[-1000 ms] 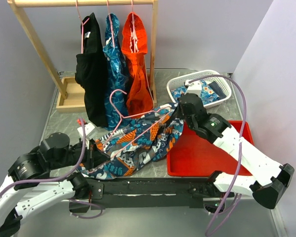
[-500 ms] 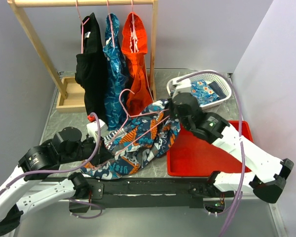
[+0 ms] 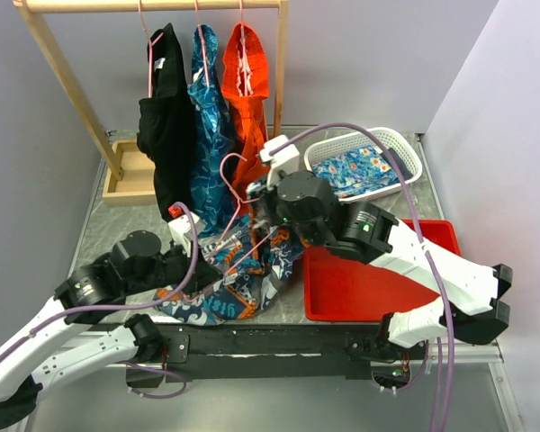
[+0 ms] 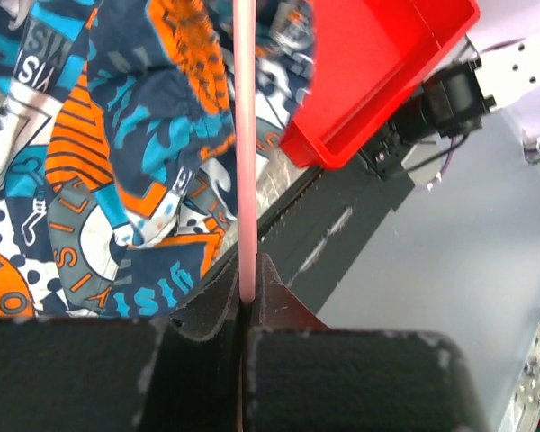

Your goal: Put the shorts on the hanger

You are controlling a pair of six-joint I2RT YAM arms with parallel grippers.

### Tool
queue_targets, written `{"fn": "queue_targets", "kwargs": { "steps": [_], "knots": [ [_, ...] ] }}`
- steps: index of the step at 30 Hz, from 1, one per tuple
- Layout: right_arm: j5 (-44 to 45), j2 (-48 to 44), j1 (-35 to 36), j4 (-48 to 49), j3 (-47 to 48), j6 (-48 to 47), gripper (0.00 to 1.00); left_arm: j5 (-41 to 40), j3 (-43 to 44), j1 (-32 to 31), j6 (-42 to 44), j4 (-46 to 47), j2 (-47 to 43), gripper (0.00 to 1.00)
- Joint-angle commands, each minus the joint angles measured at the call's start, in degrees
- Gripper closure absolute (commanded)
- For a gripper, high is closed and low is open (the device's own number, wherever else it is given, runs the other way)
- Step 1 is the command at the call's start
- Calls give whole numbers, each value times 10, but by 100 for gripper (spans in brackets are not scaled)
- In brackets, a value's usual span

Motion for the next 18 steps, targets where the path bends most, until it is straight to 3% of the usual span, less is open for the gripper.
{"fn": "queue_targets", "kwargs": {
  "steps": [1, 5, 8, 12, 15, 18],
  "knots": [
    [-56, 18, 29, 23, 51, 1, 100, -33, -40, -10, -35, 146, -18, 99],
    [-32, 15, 33, 18, 39, 25, 100, -73, -98, -34, -56, 227, -34, 99],
    [-4, -1, 19, -6, 19, 71, 84, -107, -128, -62, -62, 274, -37, 99],
    [-47, -56, -26, 3, -30, 124, 54, -158, -123, -93, -70, 303, -13, 99],
    [-52, -84, -32, -3, -47, 155, 40, -199, -129, -140, -75, 335, 14, 99],
    [-44, -117, -40, -21, -58, 191, 34, -270, -128, -201, -71, 345, 51, 99]
  ]
}}
